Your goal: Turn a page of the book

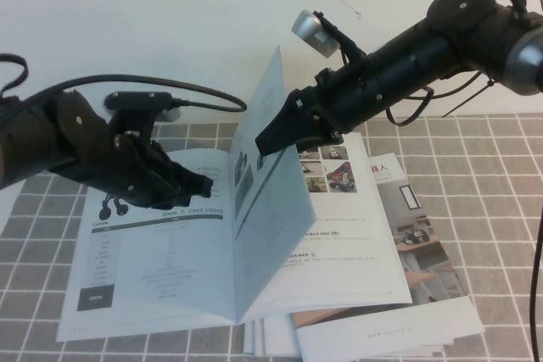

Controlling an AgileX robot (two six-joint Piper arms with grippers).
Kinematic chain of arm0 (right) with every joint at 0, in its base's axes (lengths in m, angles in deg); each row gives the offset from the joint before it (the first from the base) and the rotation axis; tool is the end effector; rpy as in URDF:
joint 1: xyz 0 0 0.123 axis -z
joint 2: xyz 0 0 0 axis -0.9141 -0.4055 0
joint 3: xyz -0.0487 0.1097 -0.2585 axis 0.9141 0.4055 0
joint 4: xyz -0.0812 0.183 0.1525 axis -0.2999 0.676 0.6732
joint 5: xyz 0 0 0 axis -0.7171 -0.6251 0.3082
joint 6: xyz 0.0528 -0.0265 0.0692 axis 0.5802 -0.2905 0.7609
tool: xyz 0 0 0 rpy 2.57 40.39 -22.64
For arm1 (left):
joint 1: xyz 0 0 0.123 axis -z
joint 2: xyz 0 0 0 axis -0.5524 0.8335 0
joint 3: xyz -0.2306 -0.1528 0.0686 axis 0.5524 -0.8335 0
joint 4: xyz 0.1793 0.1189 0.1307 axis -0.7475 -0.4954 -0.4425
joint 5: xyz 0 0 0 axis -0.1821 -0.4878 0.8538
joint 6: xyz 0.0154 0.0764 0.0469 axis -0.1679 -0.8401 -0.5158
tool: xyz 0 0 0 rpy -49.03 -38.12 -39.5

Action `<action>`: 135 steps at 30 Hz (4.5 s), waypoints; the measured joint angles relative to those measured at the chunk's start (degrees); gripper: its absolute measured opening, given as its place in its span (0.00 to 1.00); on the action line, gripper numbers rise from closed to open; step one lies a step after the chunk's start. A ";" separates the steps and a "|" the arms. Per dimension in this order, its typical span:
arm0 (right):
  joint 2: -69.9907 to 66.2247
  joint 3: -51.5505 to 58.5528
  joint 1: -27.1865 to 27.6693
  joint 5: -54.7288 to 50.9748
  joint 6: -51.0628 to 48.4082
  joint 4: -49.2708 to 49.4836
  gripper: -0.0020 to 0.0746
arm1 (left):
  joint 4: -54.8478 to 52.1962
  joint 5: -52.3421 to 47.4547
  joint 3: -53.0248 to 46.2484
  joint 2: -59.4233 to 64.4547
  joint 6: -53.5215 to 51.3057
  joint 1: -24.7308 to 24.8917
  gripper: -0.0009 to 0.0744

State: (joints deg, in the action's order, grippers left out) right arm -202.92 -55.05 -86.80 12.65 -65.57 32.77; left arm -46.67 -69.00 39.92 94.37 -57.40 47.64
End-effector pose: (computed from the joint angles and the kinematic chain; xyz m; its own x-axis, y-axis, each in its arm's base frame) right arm 0.4288 0.2388 0.2408 -0.7966 -0.3605 -0.4852 -0.6034 0.4280 0.6728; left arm 0.3558 -0.1091 0.2216 -0.8306 0.0941 -0.5488 0.2626 0.9353 -0.2371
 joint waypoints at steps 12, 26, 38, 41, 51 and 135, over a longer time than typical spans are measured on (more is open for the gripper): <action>0.00 0.00 -0.65 0.00 1.35 2.98 0.56 | -4.03 -11.14 0.00 -19.59 -5.08 9.63 0.01; 0.00 0.00 -0.65 0.00 1.70 3.43 0.56 | -5.59 -5.48 0.00 -26.85 -5.08 29.50 0.01; 0.00 -0.20 -0.65 0.00 1.70 3.53 0.56 | -28.95 0.81 -0.14 -14.11 4.74 33.64 0.01; 0.00 -0.28 -0.65 0.00 1.70 3.53 0.56 | -34.00 0.32 -0.14 -12.85 8.79 33.64 0.01; 0.00 -6.48 -0.65 -0.14 1.70 3.26 0.56 | -53.96 -6.07 -0.14 -12.75 28.52 33.98 0.01; 56.44 19.02 -0.55 -1.50 13.32 -56.50 0.02 | -25.19 -3.20 -15.74 -50.73 21.24 19.78 0.01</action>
State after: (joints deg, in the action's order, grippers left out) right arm -146.48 -36.03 -87.35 11.14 -52.25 -23.73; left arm -71.87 -72.20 24.18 43.63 -36.17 67.42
